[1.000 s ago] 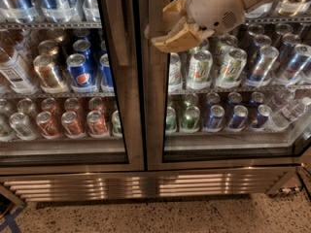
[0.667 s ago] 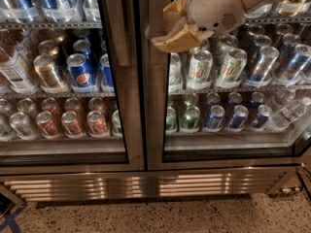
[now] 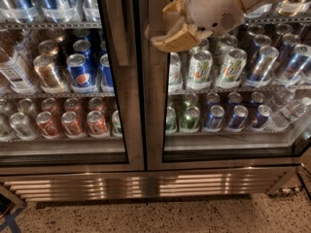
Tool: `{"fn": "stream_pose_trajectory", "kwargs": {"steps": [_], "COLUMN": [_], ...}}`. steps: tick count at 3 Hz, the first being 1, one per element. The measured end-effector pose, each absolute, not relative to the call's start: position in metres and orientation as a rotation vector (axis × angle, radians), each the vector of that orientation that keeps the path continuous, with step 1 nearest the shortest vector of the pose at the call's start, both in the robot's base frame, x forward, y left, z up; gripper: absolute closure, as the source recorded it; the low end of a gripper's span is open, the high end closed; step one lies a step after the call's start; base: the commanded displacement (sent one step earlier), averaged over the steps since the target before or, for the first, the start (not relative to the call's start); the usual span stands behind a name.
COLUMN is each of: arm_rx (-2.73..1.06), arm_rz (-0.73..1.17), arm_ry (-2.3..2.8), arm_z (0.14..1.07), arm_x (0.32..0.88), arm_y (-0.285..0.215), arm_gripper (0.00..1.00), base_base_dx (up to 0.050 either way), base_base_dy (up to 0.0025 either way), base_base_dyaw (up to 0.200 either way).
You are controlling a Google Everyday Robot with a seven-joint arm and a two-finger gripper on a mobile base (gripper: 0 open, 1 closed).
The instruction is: Open right fridge door
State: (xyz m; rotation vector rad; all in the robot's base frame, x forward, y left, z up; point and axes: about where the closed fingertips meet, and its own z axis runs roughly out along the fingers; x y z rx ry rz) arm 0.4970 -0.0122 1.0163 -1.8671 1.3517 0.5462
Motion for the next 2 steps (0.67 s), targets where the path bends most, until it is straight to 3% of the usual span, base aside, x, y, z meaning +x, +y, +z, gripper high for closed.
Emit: {"fn": "stream_pose_trajectory", "kwargs": {"steps": [2], "arm_rx": [-1.872], "arm_rz": [0.521], "arm_ry": [1.346], "arm_z": [1.019], "arm_x": [0.4999], "arm_y": [-0.013], "arm_gripper": [1.0], "base_base_dx": [0.0], "base_base_dy": [0.0], "base_base_dyaw": [0.0]}}
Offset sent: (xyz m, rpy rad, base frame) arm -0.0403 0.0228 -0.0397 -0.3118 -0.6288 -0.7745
